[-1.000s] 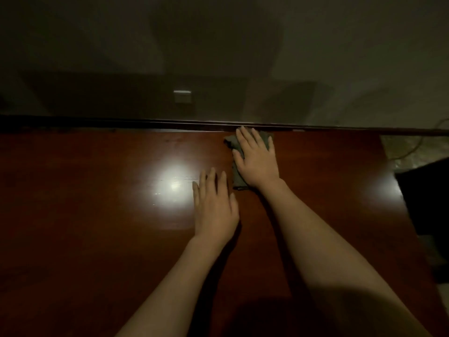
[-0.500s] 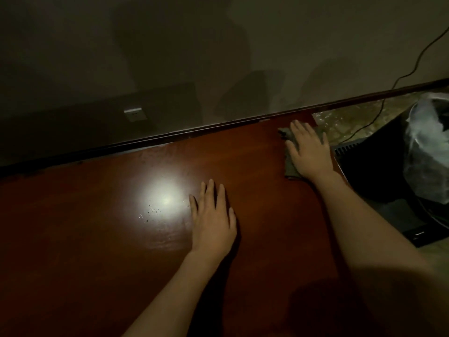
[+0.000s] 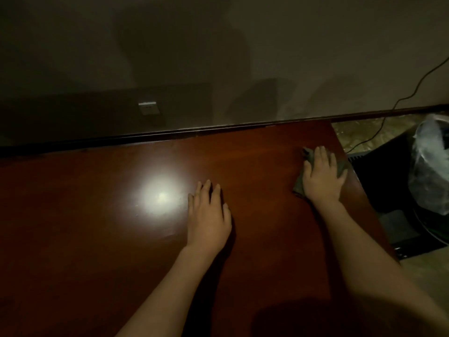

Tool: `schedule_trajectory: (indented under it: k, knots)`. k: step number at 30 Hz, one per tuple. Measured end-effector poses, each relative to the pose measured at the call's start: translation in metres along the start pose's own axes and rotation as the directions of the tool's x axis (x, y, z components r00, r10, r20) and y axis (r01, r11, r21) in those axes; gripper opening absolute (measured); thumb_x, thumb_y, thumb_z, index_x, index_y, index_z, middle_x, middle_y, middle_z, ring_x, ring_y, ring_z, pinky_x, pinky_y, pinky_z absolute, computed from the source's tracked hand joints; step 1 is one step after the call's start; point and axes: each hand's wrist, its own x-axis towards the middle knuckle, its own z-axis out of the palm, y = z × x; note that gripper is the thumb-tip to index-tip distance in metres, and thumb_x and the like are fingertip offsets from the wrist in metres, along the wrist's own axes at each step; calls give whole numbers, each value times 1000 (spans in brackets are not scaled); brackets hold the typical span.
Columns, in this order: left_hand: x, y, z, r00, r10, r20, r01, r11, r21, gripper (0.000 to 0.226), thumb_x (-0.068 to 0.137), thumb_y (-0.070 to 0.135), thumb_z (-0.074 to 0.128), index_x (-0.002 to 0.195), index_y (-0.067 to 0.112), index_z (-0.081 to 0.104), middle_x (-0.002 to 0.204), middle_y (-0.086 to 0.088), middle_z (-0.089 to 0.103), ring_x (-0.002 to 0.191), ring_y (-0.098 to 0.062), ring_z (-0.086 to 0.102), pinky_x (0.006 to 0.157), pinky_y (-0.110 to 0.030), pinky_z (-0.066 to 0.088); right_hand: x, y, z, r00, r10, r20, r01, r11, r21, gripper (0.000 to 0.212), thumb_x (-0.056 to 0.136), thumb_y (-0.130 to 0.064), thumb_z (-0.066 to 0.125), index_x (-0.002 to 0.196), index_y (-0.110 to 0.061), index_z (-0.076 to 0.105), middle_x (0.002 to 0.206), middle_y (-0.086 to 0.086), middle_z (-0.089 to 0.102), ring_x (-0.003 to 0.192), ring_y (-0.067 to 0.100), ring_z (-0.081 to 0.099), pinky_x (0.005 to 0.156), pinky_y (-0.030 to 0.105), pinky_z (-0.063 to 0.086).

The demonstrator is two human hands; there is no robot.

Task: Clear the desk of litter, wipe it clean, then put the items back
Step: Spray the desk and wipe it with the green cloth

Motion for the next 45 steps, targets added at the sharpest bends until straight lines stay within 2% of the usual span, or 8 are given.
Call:
schedule_trajectory:
  k: [7,14,22,29,32,35,40,45]
  knots:
    - [-37,-88,-45,995,-85,-54,82,996,-46,51,101,28,30,149,14,22,157,-6,16,146,-20,3,118,-36,-1,-75,-134,26,993,-107,51,107,994,-5,56,102,-41,24,153,-22,11,161,-6,8,148,18,3,116,57,2]
    - [-97,-237,-108,956,-251,-154,233,965,-124,50,99,25,37,147,11,29,156,-8,20,146,-25,6,120,-40,6,-188,-322,69,935,-336,115,341,940,-24,57,102,-43,22,153,-24,7,161,-7,3,148,18,-1,116,56,-1]
    - [-191,-444,-195,819,-495,-291,449,868,-212,52,100,26,34,149,13,24,158,-7,15,147,-24,3,118,-37,-2,-350,-572,131,769,-611,189,622,783,4,58,101,-42,20,153,-23,3,161,-6,-2,148,19,-6,114,55,-9]
    - [-264,-564,-238,668,-629,-398,543,777,-318,51,99,22,38,148,10,28,156,-8,20,147,-24,6,117,-35,-1,-465,-723,166,574,-792,209,799,597,69,57,102,-40,20,154,-20,7,161,-4,1,148,22,-5,114,58,-8]
    - [-290,-587,-242,638,-640,-428,537,768,-349,49,97,18,43,145,7,34,153,-9,29,145,-23,16,116,-32,3,-503,-765,176,503,-834,227,843,532,84,57,102,-39,20,154,-20,7,161,-4,1,148,22,-6,114,57,-9]
    - [-307,-598,-243,639,-645,-420,530,764,-368,51,99,21,37,149,12,26,156,-2,22,146,-15,9,115,-26,2,-533,-790,183,420,-875,240,890,449,80,55,102,-39,19,154,-20,11,161,-3,3,148,23,-6,113,57,-9]
    - [-310,-597,-240,618,-667,-417,557,745,-367,53,100,23,36,150,13,22,157,0,18,146,-14,6,113,-23,-2,-555,-785,186,249,-931,268,960,273,58,50,102,-39,20,151,-27,21,160,-4,14,148,23,-2,113,57,-9]
    - [-297,-573,-231,541,-738,-403,643,673,-367,53,99,23,38,148,8,25,157,-6,19,146,-19,7,117,-32,-2,-544,-745,183,219,-954,204,961,247,124,50,102,-39,24,151,-29,22,160,-6,15,148,18,3,115,50,-6]
